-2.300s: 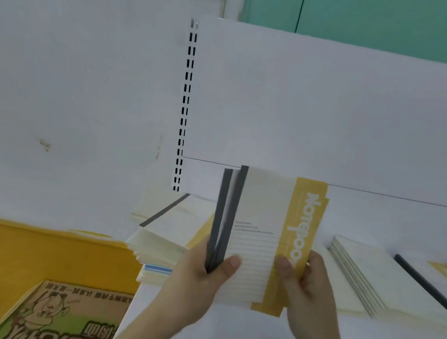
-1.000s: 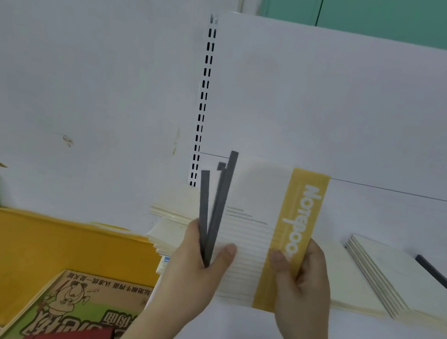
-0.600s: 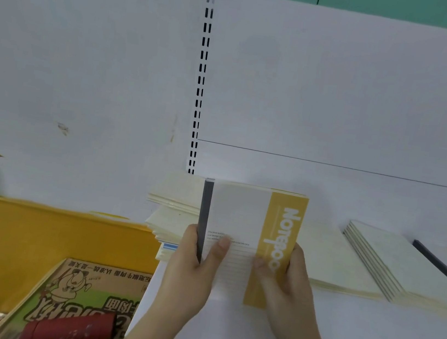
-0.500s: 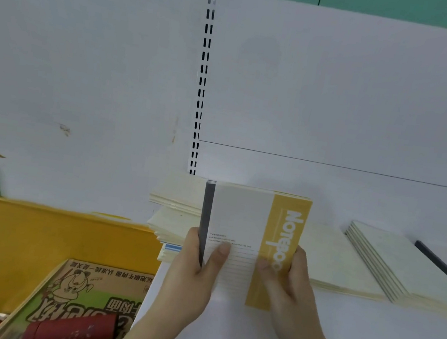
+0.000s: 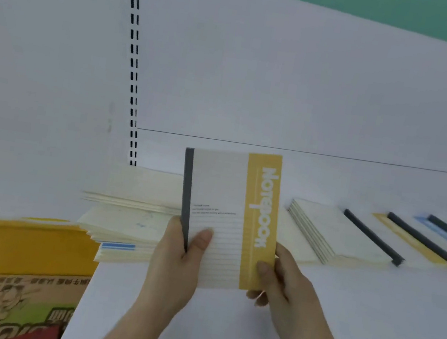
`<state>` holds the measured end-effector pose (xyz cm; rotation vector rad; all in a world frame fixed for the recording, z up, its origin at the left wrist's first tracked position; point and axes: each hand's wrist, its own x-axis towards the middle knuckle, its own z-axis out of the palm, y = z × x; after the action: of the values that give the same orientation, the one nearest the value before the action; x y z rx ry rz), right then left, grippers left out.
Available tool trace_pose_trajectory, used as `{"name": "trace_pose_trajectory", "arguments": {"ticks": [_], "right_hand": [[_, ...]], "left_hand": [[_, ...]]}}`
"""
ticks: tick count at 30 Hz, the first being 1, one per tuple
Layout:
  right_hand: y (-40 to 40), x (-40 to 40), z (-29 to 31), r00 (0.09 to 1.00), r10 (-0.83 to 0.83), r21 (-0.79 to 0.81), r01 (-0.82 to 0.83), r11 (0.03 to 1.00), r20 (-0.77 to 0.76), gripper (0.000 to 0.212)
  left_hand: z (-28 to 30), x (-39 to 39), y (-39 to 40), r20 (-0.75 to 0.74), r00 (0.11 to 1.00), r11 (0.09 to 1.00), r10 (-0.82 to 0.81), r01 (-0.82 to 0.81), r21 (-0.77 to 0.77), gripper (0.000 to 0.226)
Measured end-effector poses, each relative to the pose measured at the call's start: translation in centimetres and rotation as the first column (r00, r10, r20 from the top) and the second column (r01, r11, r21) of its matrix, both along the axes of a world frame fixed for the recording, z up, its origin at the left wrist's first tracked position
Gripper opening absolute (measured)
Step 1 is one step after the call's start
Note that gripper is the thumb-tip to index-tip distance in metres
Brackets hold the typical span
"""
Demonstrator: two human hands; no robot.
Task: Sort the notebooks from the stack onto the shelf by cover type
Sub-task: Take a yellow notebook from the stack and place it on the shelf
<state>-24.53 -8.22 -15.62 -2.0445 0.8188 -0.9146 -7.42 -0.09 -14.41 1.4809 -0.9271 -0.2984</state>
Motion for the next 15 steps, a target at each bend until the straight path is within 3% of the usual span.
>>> {"name": "trace_pose_trajectory", "arguments": {"ticks": [5, 8, 13, 15], "right_hand": [[-1.0, -6.3, 0.1, 0.981, -0.155, 0.031, 0.153, 0.988, 0.114, 0.029], [-2.1, -10.8, 0.3, 0.956, -0.255, 0.058, 0.249, 0.967, 0.148, 0.027], [-5.5, -19.3, 0.5, 0.898, -0.384, 0.165, 0.354, 0.920, 0.214, 0.026], [-7.6, -23.3, 0.8, 0.887, -0.412, 0.187, 0.377, 0.907, 0.209, 0.028]], "left_hand": [[1.2, -5.2, -3.5, 0.077, 0.981, 0.977, -0.176, 0.165, 0.139, 0.010], [1.4, -8.7, -5.5, 0.197, 0.939, 0.936, -0.283, 0.225, 0.270, 0.038], [0.9, -17.7, -8.9, 0.338, 0.873, 0.920, -0.352, 0.257, 0.295, 0.097], [0.7, -21.9, -10.5, 0.435, 0.821, 0.914, -0.370, 0.237, 0.330, 0.110]]}}
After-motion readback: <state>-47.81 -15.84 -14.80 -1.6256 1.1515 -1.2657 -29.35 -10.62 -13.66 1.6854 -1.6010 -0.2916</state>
